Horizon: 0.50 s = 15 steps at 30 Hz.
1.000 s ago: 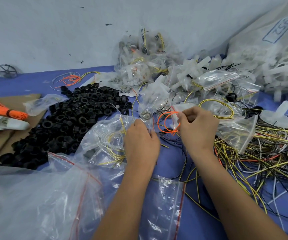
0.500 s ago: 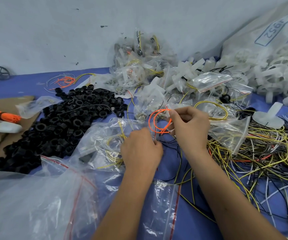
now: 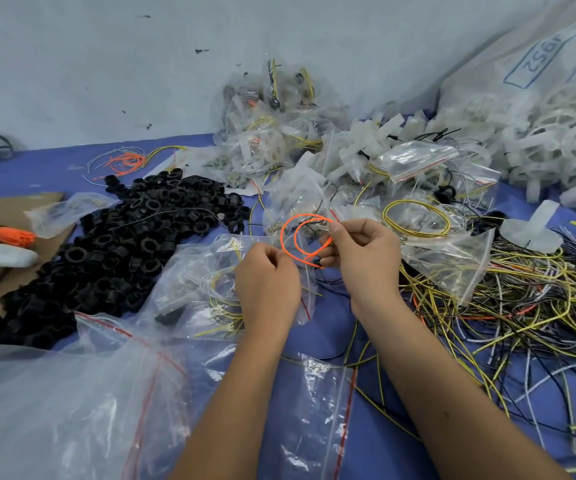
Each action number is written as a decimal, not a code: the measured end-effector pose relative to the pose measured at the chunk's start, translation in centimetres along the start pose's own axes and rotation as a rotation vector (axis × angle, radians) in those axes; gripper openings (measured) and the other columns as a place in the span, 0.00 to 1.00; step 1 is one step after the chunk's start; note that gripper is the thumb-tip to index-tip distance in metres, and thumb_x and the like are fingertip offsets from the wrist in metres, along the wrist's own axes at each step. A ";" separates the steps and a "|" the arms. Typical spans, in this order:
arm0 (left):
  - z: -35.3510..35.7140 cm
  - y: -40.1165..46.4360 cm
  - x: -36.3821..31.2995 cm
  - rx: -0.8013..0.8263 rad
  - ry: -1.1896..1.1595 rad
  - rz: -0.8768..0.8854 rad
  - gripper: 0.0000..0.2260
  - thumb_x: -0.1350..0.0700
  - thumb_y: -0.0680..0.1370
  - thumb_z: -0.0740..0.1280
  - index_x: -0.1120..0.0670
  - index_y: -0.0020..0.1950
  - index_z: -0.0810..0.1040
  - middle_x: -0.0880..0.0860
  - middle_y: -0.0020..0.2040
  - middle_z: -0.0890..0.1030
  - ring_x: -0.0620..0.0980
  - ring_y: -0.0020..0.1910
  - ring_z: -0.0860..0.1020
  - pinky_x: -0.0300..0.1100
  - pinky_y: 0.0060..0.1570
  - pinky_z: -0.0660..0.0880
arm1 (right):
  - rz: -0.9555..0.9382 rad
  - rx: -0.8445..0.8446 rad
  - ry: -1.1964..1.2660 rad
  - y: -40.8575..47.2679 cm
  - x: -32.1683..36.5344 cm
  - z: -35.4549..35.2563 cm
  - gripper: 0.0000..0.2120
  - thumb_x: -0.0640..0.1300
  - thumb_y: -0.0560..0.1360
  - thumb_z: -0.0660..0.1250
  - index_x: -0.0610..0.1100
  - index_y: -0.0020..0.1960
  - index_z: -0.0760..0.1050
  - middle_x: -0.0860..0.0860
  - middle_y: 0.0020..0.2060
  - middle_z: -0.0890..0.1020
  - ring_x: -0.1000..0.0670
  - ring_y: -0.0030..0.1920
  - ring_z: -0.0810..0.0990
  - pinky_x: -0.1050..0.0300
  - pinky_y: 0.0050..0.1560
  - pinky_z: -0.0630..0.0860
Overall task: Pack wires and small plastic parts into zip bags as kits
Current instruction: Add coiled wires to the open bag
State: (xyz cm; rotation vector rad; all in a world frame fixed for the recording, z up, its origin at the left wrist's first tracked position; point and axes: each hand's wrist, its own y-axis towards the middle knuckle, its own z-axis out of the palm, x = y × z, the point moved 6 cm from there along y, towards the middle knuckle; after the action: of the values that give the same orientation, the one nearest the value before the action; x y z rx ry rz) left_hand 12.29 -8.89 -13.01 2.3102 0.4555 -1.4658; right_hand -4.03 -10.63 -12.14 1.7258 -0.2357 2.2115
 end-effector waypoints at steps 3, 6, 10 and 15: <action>-0.4 0.0 -0.1 -0.068 -0.135 -0.014 0.09 0.59 0.79 0.64 0.53 0.39 0.75 0.46 0.34 0.76 0.47 0.35 0.73 0.44 0.39 0.64 | -0.008 -0.027 -0.088 0.2 -0.3 -0.5 0.05 0.36 0.78 0.70 0.34 0.45 0.78 0.43 0.30 0.84 0.46 0.25 0.82 0.57 0.28 0.79; -1.0 -0.3 -0.8 -0.139 -0.227 0.071 0.10 0.59 0.81 0.65 0.50 0.40 0.73 0.45 0.35 0.77 0.41 0.35 0.73 0.43 0.40 0.69 | -0.019 -0.003 -0.226 0.2 -0.5 -0.4 0.07 0.36 0.77 0.71 0.37 0.41 0.78 0.44 0.27 0.83 0.44 0.25 0.83 0.55 0.27 0.79; -1.5 -1.1 -2.1 -0.209 -0.181 0.283 0.06 0.57 0.80 0.63 0.54 0.44 0.73 0.50 0.39 0.78 0.52 0.40 0.75 0.47 0.43 0.70 | -0.029 0.126 -0.372 0.0 -0.4 0.5 0.06 0.39 0.76 0.72 0.39 0.41 0.80 0.44 0.28 0.83 0.46 0.25 0.83 0.58 0.25 0.76; -1.0 -2.7 -4.1 -0.161 -0.041 0.525 0.04 0.59 0.81 0.66 0.56 0.46 0.74 0.50 0.42 0.77 0.47 0.40 0.71 0.40 0.41 0.64 | -0.064 0.381 -0.391 -1.0 -0.2 2.5 0.06 0.39 0.76 0.72 0.40 0.40 0.81 0.42 0.31 0.84 0.52 0.28 0.78 0.61 0.27 0.71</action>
State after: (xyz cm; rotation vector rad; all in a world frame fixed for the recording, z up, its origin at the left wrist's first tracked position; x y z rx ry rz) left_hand 10.19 -6.30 -9.21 2.0565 -0.0492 -1.1660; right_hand -1.40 -10.56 -11.82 2.3283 0.1644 1.9460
